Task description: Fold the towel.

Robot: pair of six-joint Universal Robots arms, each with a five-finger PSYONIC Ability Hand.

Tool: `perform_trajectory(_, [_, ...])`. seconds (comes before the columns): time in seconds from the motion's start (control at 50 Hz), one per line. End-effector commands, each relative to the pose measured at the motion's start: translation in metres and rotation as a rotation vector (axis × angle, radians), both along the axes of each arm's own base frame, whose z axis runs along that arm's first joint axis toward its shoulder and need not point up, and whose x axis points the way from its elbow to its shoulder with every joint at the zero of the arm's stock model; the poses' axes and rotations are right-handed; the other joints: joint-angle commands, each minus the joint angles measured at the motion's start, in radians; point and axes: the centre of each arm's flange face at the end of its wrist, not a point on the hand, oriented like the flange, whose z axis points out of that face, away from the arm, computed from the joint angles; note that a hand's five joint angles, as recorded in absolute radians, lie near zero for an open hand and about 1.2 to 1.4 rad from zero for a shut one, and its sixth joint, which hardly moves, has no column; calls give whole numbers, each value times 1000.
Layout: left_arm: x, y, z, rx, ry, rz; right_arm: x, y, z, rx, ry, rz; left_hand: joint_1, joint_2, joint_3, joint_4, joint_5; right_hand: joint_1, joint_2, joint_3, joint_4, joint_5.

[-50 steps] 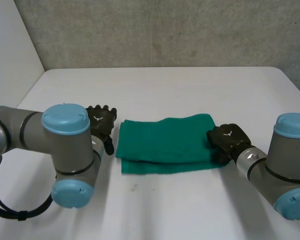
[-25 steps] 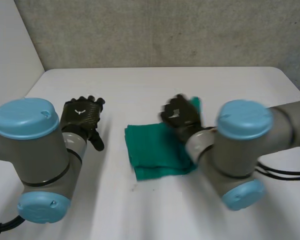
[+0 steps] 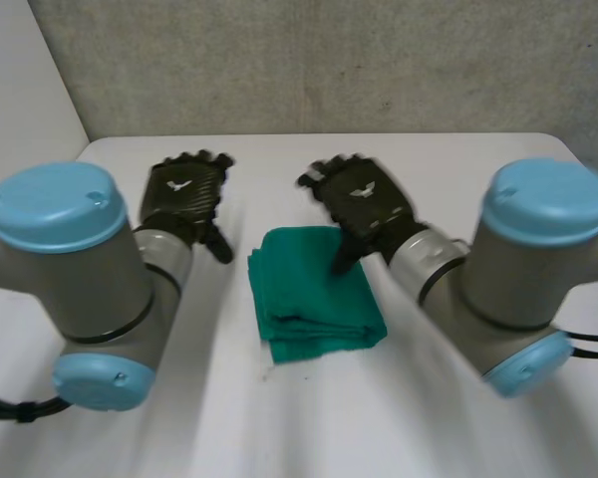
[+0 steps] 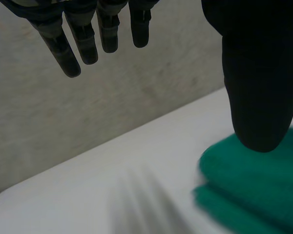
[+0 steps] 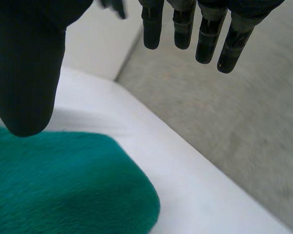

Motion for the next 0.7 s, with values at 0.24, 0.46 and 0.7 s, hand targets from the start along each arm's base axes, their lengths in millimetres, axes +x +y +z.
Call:
perform_trajectory(0.24, [-45, 4, -96, 358, -51, -152, -11, -45, -74, 475, 98, -83, 33, 22, 9, 25, 10, -33, -50, -38, -64, -66])
perform_trajectory(0.46, [-20, 3, -93, 363, -144, -63, -11, -45, -72, 395, 176, -86, 10, -2, -14, 2, -14, -33, -50, -38, -64, -66])
perform_trajectory(0.7, [-12, 5, 25, 107, 23, -65, -38, -55, 47, 52, -32, -283, -8, -19, -32, -16, -31, -33, -50, -38, -64, -66])
